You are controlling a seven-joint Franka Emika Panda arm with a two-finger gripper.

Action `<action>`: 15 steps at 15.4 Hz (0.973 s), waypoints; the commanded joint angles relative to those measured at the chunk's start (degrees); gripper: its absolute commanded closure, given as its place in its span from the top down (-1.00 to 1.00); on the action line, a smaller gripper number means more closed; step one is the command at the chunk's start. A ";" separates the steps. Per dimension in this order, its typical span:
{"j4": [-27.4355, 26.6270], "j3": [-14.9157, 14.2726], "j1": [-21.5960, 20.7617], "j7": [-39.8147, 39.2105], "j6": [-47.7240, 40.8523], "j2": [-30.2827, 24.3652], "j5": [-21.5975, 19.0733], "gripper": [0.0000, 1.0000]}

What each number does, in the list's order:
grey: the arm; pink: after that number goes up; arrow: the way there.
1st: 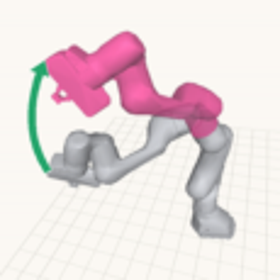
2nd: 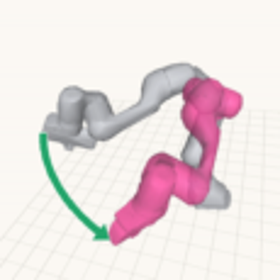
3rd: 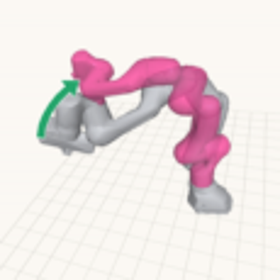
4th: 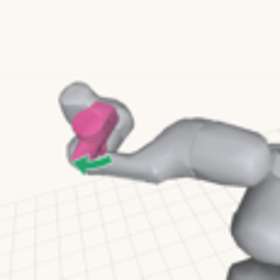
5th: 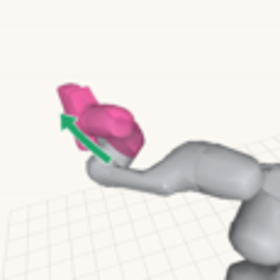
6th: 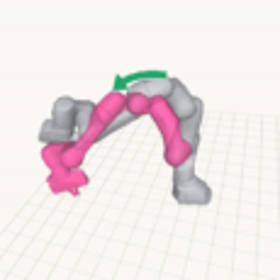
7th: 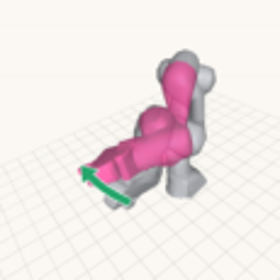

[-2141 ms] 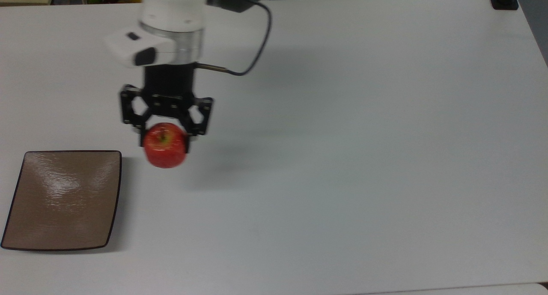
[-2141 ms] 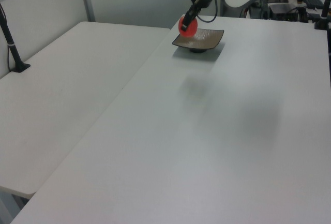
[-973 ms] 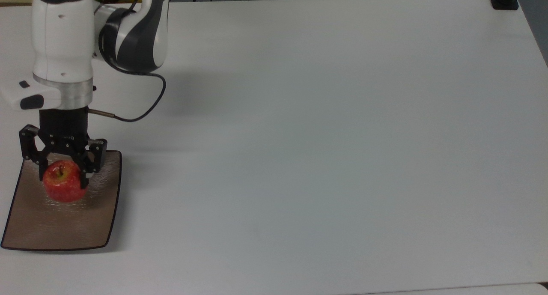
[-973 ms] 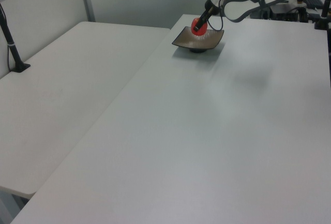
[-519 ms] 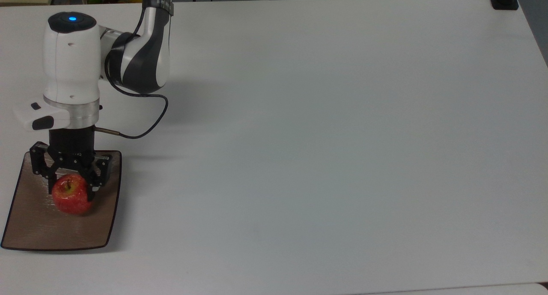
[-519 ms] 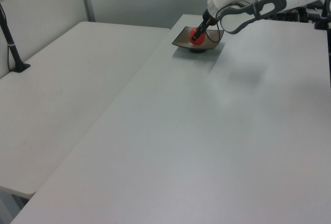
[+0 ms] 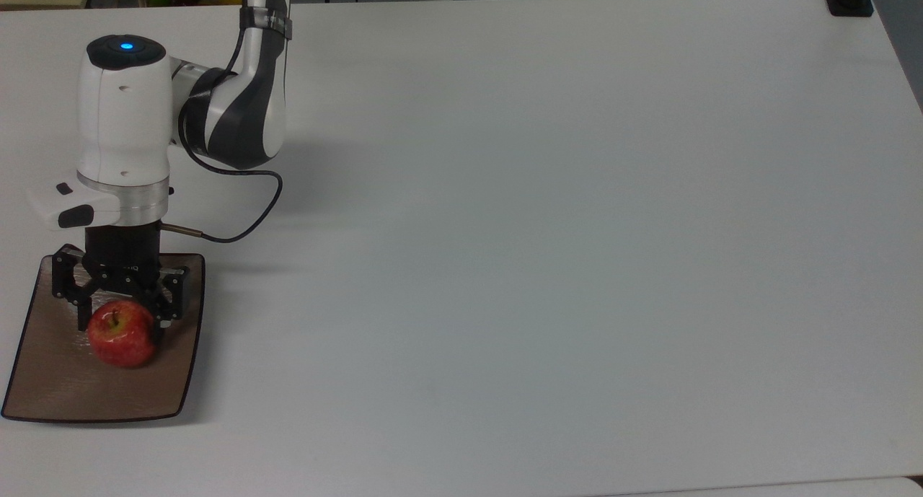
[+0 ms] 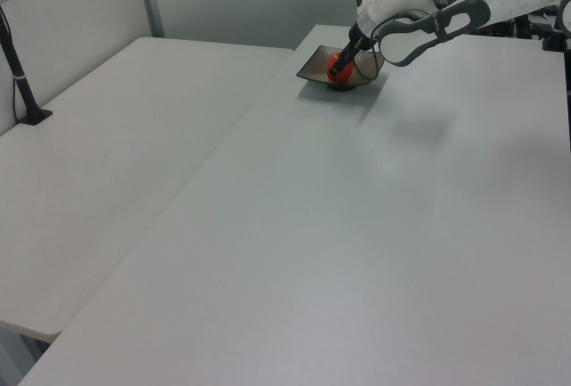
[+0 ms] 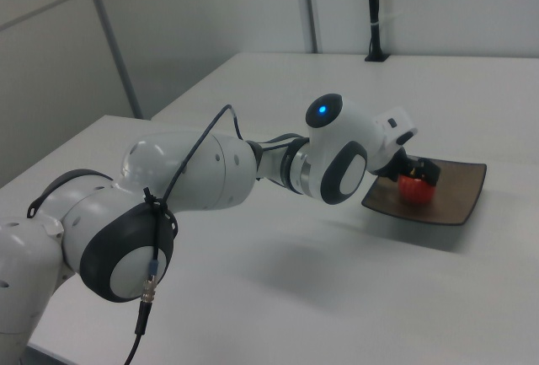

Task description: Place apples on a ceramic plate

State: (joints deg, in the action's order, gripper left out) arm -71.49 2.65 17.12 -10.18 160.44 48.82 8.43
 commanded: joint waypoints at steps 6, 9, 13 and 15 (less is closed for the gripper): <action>-8.64 -0.28 -0.68 -0.90 0.40 -10.65 -0.52 1.00; -17.08 -0.19 -1.38 1.99 0.04 -20.32 -0.61 1.00; -25.44 -0.19 -4.54 11.81 -5.02 -32.97 -0.79 1.00; -24.76 -0.11 -6.39 19.38 -20.46 -39.75 -1.05 1.00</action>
State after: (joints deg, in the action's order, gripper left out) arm -90.07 3.07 13.11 0.79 154.85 21.13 8.41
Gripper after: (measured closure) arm 0.000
